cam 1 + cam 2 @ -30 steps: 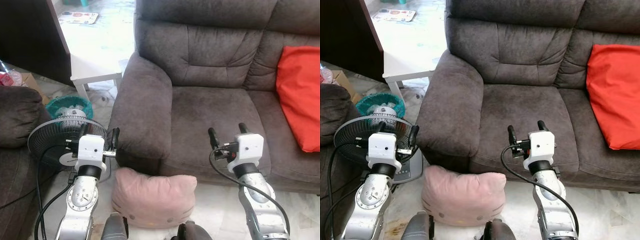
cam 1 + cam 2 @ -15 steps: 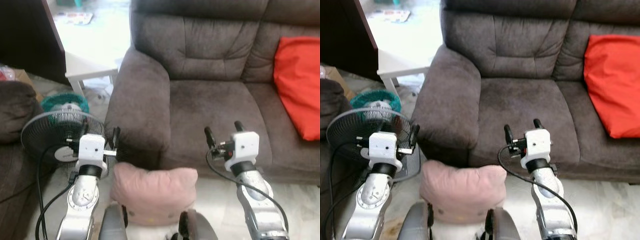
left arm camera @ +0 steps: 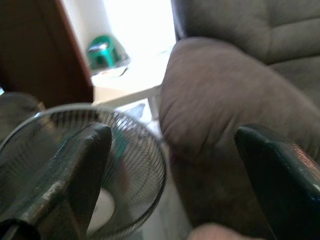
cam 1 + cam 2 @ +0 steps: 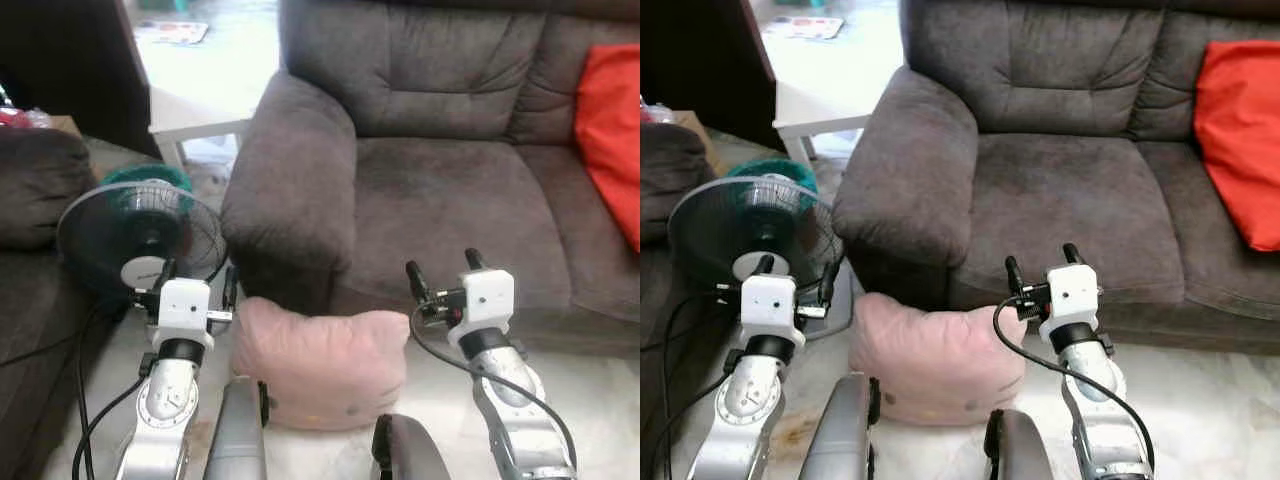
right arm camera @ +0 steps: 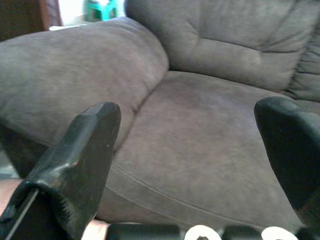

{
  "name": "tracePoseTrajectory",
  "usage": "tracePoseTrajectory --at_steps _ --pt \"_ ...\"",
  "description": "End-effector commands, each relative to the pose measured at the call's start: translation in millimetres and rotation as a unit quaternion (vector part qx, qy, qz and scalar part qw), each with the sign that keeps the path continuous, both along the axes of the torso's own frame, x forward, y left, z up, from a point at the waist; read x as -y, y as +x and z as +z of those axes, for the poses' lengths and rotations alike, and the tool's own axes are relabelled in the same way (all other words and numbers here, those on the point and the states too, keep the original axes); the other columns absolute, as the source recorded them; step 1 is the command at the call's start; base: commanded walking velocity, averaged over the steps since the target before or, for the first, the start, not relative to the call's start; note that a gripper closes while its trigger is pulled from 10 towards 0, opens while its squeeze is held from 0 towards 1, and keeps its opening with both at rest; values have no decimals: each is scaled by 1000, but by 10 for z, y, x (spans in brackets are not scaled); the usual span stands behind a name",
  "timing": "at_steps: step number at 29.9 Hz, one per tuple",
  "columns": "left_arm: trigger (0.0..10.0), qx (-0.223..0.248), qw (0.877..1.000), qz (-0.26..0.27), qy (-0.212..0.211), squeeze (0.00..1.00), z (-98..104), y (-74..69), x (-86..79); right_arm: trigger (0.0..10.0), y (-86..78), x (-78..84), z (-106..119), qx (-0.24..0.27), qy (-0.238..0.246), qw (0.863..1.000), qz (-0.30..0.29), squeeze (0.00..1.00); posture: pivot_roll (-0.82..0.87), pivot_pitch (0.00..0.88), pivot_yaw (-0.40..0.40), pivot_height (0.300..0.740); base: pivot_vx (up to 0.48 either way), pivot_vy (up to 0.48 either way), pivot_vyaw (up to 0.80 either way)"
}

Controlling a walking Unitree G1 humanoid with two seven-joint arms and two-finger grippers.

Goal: Move the pillow to the sofa from floor

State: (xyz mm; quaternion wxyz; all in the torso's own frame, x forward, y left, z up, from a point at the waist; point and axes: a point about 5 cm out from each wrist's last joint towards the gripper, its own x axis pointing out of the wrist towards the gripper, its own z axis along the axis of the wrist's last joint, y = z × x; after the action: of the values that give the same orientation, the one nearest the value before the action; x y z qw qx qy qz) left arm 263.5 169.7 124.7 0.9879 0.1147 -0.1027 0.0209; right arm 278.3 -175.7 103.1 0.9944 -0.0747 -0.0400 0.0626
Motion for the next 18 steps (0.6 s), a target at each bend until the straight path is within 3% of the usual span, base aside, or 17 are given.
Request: tracePoseTrajectory --at_steps 1,18 --pt "10000 8 1000 -1 2 0 50 5 13 10000 5 16 26 4 -2 1000 -1 0 127 127 -66 593 0 0 0" --pt "10000 6 1000 -2 0 0 34 2 18 10000 5 2 22 2 -2 1000 0 0 128 129 -64 593 0 0 0"
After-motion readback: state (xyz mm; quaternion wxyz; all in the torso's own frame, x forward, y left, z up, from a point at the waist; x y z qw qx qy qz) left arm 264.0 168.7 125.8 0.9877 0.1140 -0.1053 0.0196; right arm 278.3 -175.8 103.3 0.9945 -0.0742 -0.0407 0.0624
